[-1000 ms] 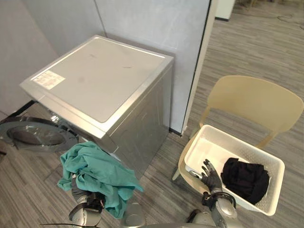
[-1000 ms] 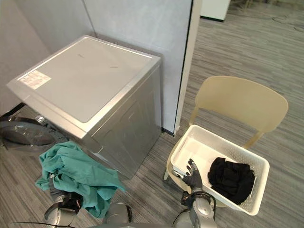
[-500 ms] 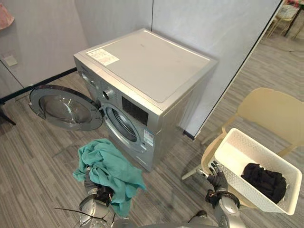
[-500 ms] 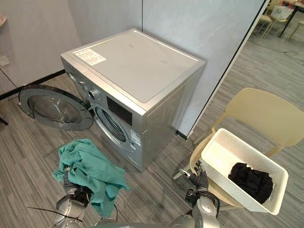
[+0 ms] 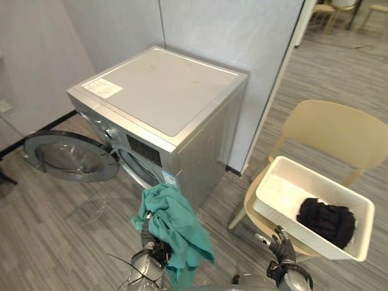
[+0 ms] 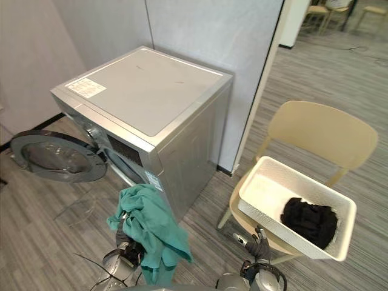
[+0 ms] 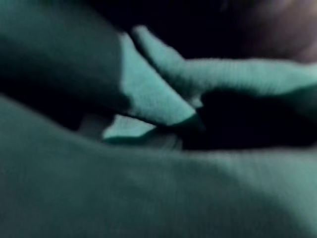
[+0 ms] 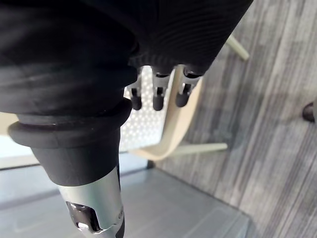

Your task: Pick up the laundry basket with both hands and put the clothes into the washing machine.

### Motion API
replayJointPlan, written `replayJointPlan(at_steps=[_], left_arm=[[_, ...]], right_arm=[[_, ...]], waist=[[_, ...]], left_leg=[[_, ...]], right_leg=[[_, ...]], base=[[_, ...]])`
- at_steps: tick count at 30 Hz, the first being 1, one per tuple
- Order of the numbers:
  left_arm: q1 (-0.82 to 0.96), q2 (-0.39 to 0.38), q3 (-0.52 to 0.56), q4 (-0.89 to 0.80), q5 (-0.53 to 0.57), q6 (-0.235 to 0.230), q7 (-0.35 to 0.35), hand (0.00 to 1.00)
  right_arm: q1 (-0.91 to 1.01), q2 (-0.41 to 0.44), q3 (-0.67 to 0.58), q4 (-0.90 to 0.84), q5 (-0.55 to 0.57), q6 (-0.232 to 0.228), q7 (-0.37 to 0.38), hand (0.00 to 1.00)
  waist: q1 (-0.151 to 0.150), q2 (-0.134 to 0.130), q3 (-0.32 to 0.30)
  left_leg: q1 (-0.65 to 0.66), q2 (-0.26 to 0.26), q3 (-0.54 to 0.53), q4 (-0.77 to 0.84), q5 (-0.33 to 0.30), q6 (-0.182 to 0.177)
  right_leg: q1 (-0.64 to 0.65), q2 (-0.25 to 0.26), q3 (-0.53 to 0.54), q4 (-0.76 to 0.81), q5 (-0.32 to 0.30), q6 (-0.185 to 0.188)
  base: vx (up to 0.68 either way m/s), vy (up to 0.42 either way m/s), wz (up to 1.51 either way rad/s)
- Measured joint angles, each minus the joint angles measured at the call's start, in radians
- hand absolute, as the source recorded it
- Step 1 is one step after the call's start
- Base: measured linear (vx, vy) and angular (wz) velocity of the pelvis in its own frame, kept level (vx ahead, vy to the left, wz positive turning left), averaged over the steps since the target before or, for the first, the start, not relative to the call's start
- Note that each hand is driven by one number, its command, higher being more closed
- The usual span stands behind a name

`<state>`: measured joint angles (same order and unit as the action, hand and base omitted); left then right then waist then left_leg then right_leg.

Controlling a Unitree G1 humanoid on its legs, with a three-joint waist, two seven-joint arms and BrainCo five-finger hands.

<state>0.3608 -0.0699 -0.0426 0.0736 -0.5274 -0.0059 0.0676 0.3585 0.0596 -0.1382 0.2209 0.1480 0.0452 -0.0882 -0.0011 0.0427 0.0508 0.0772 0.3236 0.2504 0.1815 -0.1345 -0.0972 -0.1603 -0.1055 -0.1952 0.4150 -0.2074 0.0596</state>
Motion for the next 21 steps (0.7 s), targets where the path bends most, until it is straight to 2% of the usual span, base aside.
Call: replayJointPlan(at_steps=[1,4,6,9,10,11,12,13,15,16,17,18,19,20,21], left_arm=[[-0.002,0.0,0.011,-0.001,-0.001,-0.001,0.001,1.0],[-0.002,0.0,0.014,-0.005,-0.001,-0.003,0.0,1.0],[-0.01,0.0,0.013,-0.012,-0.001,-0.003,-0.001,1.0],[-0.007,-0.001,0.02,-0.027,-0.001,-0.002,-0.001,1.0],[-0.007,-0.001,0.025,-0.028,-0.001,-0.002,-0.001,1.0],[-0.006,0.002,0.036,-0.029,-0.001,-0.002,-0.001,1.0],[-0.006,0.005,0.035,-0.032,-0.002,-0.002,-0.002,1.0],[-0.005,0.005,0.036,-0.032,-0.002,-0.002,-0.001,1.0],[-0.008,0.009,0.035,-0.031,-0.003,-0.001,0.003,1.0],[-0.006,0.008,0.034,-0.031,-0.003,-0.001,0.008,1.0],[-0.002,0.003,0.029,-0.03,-0.003,-0.001,0.011,1.0],[0.001,-0.001,0.019,-0.028,-0.003,-0.002,0.014,1.0],[0.005,0.0,0.013,-0.014,-0.002,-0.004,0.023,1.0],[-0.025,0.031,0.03,0.037,-0.002,-0.006,0.03,1.0],[-0.035,0.041,0.032,0.057,-0.002,-0.004,0.03,1.0]], right_arm=[[-0.004,-0.002,0.021,-0.009,-0.001,0.0,0.0,0.0],[-0.017,-0.006,0.077,-0.053,-0.001,-0.003,0.005,0.0],[-0.015,-0.002,0.099,-0.065,-0.001,-0.018,0.008,0.0],[-0.005,0.003,0.107,-0.092,-0.002,-0.02,0.023,0.0],[-0.005,0.001,0.106,-0.091,-0.002,-0.02,0.023,0.0],[-0.014,0.002,0.105,-0.092,-0.002,-0.02,0.024,0.0],[-0.017,0.001,0.088,-0.089,-0.002,-0.02,0.022,0.0],[-0.018,0.001,0.077,-0.085,-0.002,-0.02,0.022,0.0],[-0.028,-0.001,0.055,-0.076,-0.002,-0.02,0.019,0.0],[-0.028,-0.004,0.054,-0.068,-0.005,-0.02,0.017,0.0],[-0.029,-0.011,0.053,-0.055,-0.01,-0.02,0.016,0.0],[-0.029,-0.023,0.046,-0.046,-0.02,-0.019,0.016,0.0],[-0.052,-0.035,0.033,0.013,-0.038,-0.015,0.015,0.0],[-0.084,0.004,0.033,0.093,-0.041,0.006,0.012,0.0],[-0.083,0.003,0.049,0.103,-0.045,0.014,0.014,0.0]], waist=[[0.018,-0.005,-0.011],[0.031,-0.012,-0.008],[0.039,-0.039,0.012],[0.044,-0.044,0.022],[0.044,-0.047,0.025],[0.048,-0.064,0.033],[0.047,-0.063,0.033],[0.045,-0.063,0.034],[0.039,-0.082,0.042],[0.038,-0.088,0.046],[0.036,-0.085,0.043],[0.033,-0.063,0.03],[0.013,-0.061,0.024],[0.0,-0.115,0.026],[0.001,-0.123,0.025]], left_leg=[[0.005,-0.004,-0.006,-0.001,0.023,-0.016],[0.009,-0.017,-0.022,0.046,0.025,-0.024],[-0.056,-0.034,-0.062,0.193,0.024,-0.024],[-0.189,-0.02,-0.081,0.439,0.028,-0.025],[-0.206,-0.018,-0.08,0.473,0.033,-0.028],[-0.231,-0.014,-0.074,0.488,-0.009,0.015],[-0.239,0.006,-0.072,0.443,-0.024,0.035],[-0.245,0.021,-0.076,0.418,-0.024,0.035],[-0.277,0.082,-0.141,0.323,-0.018,0.03],[-0.277,0.103,-0.176,0.265,-0.008,0.028],[-0.273,0.116,-0.205,0.2,0.034,0.046],[-0.273,0.116,-0.224,0.171,0.108,0.102],[-0.293,0.09,-0.223,0.188,-0.008,-0.095],[-0.336,0.043,-0.225,0.235,-0.029,-0.145],[-0.349,0.035,-0.229,0.249,-0.039,-0.156]], right_leg=[[0.012,-0.003,0.005,-0.003,0.0,0.0],[0.082,-0.029,-0.022,-0.028,0.0,0.0],[0.129,-0.068,-0.054,-0.034,0.0,0.0],[0.185,-0.105,-0.097,-0.081,0.003,0.005],[0.196,-0.114,-0.099,-0.099,0.006,0.011],[0.21,-0.14,-0.101,-0.128,0.021,0.037],[0.207,-0.159,-0.099,-0.138,0.03,0.054],[0.205,-0.17,-0.097,-0.142,0.036,0.063],[0.188,-0.236,-0.074,-0.136,0.06,0.106],[0.187,-0.263,-0.065,-0.142,0.073,0.13],[0.185,-0.281,-0.049,-0.158,0.089,0.159],[0.187,-0.29,-0.043,-0.181,0.096,0.181],[0.198,-0.318,-0.017,-0.243,0.075,0.211],[0.2,-0.325,0.043,-0.259,0.054,0.213],[0.202,-0.313,0.047,-0.262,0.061,0.213]], base=[[0.13,-0.038,0.25],[0.13,0.033,0.44],[0.05,0.081,0.66],[0.07,0.139,0.57],[0.07,0.235,0.32],[0.06,0.244,0.1],[0.05,0.243,0.04],[0.09,0.376,0.06],[0.09,0.453,0.0],[0.05,0.42,-0.11],[0.07,0.579,-0.09],[0.05,0.526,-0.05],[0.09,0.723,0.15],[0.08,0.513,0.22],[0.14,0.564,0.19]])
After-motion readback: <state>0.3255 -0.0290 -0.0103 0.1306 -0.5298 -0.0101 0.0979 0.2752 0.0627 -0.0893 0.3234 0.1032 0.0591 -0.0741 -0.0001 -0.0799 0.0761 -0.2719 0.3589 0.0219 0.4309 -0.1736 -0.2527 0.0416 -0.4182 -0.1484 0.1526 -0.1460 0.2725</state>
